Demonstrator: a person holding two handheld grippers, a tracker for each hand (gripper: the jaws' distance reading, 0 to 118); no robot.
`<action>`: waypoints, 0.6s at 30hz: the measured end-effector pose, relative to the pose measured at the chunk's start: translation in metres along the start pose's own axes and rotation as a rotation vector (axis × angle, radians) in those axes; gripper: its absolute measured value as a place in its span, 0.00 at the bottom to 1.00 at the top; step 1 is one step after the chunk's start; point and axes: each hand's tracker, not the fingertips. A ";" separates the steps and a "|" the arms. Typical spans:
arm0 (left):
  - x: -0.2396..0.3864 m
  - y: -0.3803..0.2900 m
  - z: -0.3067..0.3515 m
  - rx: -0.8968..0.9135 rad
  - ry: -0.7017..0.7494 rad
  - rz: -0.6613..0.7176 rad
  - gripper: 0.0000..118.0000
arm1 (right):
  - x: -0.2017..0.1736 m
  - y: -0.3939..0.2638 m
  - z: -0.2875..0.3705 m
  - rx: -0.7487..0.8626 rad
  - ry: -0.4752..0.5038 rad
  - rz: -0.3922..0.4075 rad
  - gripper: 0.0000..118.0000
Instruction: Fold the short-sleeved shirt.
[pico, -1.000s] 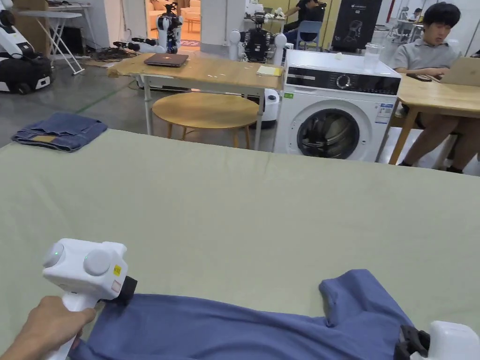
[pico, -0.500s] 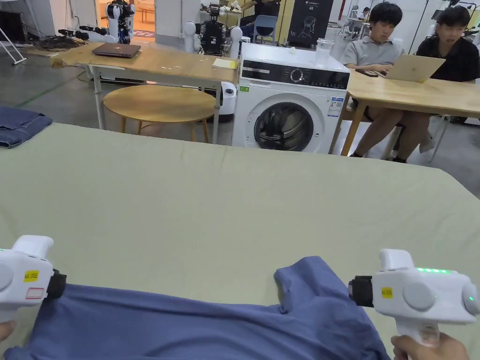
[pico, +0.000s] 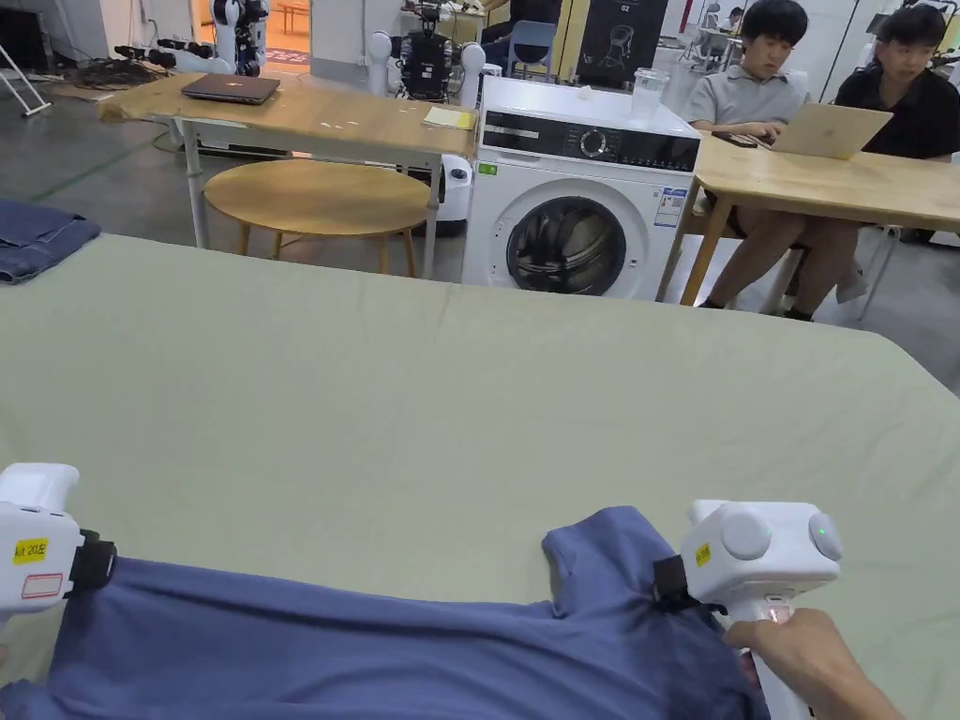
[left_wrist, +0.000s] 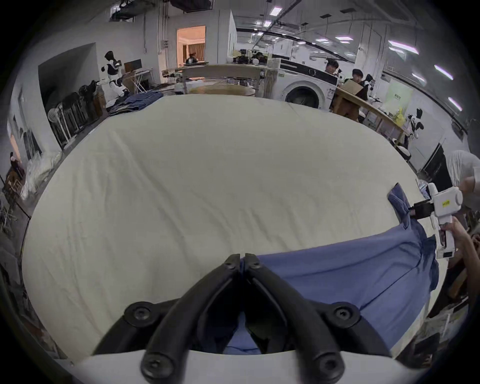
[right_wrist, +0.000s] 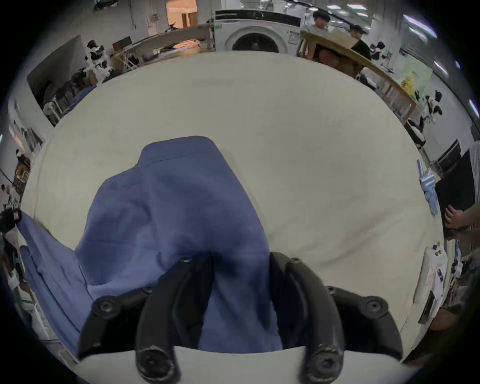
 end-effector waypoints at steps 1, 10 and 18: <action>0.001 0.000 0.000 0.001 0.001 0.003 0.00 | -0.001 -0.003 0.006 0.004 -0.001 0.005 0.12; -0.003 -0.001 0.013 0.025 -0.015 0.014 0.00 | 0.015 -0.022 0.051 0.156 0.042 -0.041 0.00; -0.018 -0.016 0.049 0.085 -0.052 0.044 0.00 | 0.011 -0.076 0.150 0.322 0.033 -0.048 0.00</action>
